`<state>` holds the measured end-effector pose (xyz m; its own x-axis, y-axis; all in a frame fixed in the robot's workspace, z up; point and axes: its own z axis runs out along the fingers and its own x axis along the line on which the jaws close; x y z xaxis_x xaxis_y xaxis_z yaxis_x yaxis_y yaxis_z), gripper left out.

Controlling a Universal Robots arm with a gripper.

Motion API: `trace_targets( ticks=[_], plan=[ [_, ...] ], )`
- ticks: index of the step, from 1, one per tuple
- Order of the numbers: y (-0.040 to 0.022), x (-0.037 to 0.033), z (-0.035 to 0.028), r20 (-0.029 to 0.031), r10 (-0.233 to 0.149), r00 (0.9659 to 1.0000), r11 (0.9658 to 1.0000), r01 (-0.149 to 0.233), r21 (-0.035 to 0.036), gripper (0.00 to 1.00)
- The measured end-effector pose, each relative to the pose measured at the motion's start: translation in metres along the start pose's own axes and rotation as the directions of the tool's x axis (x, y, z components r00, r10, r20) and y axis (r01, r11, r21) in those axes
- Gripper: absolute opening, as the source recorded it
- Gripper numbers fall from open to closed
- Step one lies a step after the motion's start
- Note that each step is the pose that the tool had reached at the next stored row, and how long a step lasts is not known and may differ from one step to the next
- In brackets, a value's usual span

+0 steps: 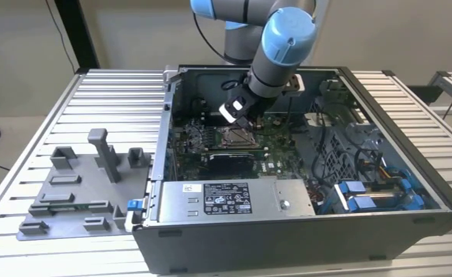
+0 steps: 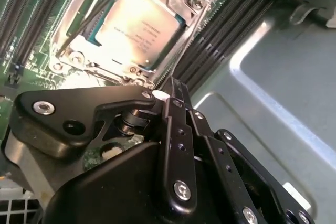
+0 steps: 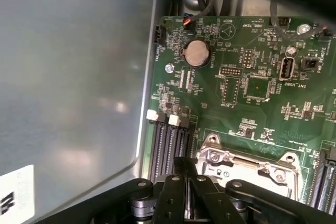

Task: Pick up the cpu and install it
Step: 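Close the cpu cover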

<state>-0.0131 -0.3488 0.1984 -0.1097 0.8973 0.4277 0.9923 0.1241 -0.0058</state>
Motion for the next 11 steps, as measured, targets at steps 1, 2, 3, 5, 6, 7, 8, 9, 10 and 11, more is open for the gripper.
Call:
trace_targets(
  ticks=[1, 2, 3, 5, 6, 7, 8, 9, 10, 11],
  plan=[
    [0.0000, 0.0004, -0.0010, -0.0006, 0.000, 1.0000, 1.0000, 0.000, 0.0000, 0.00],
    [-0.0006, 0.0003, -0.0013, -0.0010, 0.000, 1.0000, 1.0000, 0.000, -0.0001, 0.00],
    [-0.0020, 0.0002, -0.0014, -0.0011, 0.000, 1.0000, 1.0000, 0.000, -0.0001, 0.00],
    [-0.0067, 0.0005, -0.0016, -0.0007, 0.000, 1.0000, 1.0000, 0.000, -0.0002, 0.00],
    [-0.0096, 0.0008, -0.0017, -0.0006, 0.000, 1.0000, 1.0000, 0.000, -0.0005, 0.00],
    [-0.0122, 0.0009, -0.0019, -0.0008, -0.001, 1.0000, 1.0000, 0.001, -0.0008, 0.00],
    [-0.0154, 0.0009, -0.0022, -0.0009, -0.001, 1.0000, 1.0000, 0.001, -0.0016, 0.00],
    [-0.0182, 0.0007, -0.0025, -0.0007, -0.001, 1.0000, 1.0000, 0.001, -0.0015, 0.00],
    [-0.0213, 0.0002, -0.0029, -0.0006, -0.001, 1.0000, 1.0000, 0.001, -0.0017, 0.00],
    [-0.0245, -0.0002, -0.0032, -0.0006, -0.001, 1.0000, 1.0000, 0.001, -0.0020, 0.00]
  ],
)
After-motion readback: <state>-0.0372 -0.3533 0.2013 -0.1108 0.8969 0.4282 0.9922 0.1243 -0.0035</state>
